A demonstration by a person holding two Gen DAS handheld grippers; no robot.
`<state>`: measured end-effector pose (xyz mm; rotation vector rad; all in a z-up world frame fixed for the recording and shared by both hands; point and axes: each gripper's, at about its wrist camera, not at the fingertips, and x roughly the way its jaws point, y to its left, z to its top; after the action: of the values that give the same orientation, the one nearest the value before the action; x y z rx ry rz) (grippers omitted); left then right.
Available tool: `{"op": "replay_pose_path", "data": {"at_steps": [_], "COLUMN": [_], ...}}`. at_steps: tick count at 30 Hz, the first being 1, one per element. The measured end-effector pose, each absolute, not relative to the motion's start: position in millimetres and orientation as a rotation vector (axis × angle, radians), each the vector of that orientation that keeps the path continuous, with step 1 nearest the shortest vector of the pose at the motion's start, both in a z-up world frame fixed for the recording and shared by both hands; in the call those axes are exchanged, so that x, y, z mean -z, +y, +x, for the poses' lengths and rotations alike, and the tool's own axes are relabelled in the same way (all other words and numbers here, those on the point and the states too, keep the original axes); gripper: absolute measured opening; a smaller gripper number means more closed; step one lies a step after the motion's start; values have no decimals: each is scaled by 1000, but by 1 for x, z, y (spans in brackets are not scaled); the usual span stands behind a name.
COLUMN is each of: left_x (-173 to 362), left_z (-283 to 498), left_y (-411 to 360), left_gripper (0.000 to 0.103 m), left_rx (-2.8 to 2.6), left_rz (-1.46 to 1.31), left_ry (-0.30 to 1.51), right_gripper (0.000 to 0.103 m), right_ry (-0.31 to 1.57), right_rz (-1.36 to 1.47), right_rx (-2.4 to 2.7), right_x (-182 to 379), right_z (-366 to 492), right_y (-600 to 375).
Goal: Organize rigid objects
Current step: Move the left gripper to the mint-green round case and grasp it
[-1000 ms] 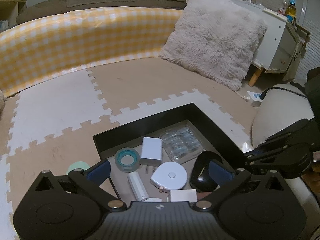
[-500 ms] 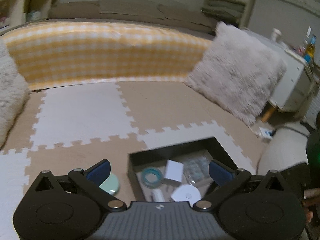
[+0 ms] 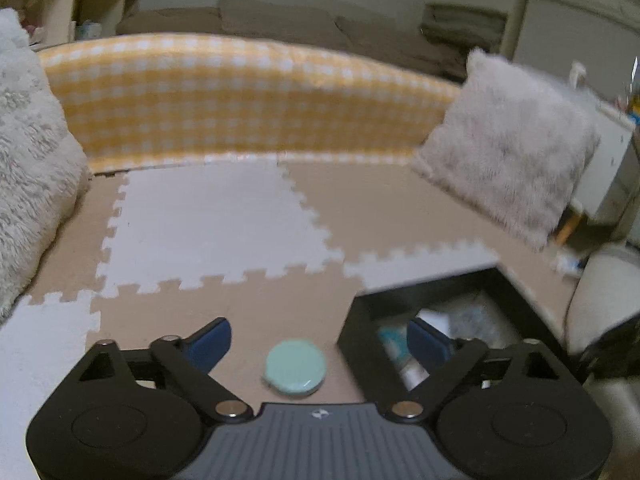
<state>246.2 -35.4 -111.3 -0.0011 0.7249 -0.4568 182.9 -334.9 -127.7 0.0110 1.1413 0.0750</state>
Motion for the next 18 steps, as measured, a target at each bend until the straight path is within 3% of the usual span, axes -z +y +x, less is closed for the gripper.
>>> {"op": "replay_pose_path", "data": {"at_steps": [5,18], "left_x": [138,183], "left_z": [252,262], "left_y": [-31,-51], "left_gripper": [70,63], "left_rx": [429,493], "left_rz": [48,204], "left_ry": [788,780], "right_gripper": [5,5], "right_ry": [1142,1144], "right_rz": [12,5], "right_rx": [-76,-78], "right_x": [127,127], "right_z": [183,184], "right_y": [-336,-334]}}
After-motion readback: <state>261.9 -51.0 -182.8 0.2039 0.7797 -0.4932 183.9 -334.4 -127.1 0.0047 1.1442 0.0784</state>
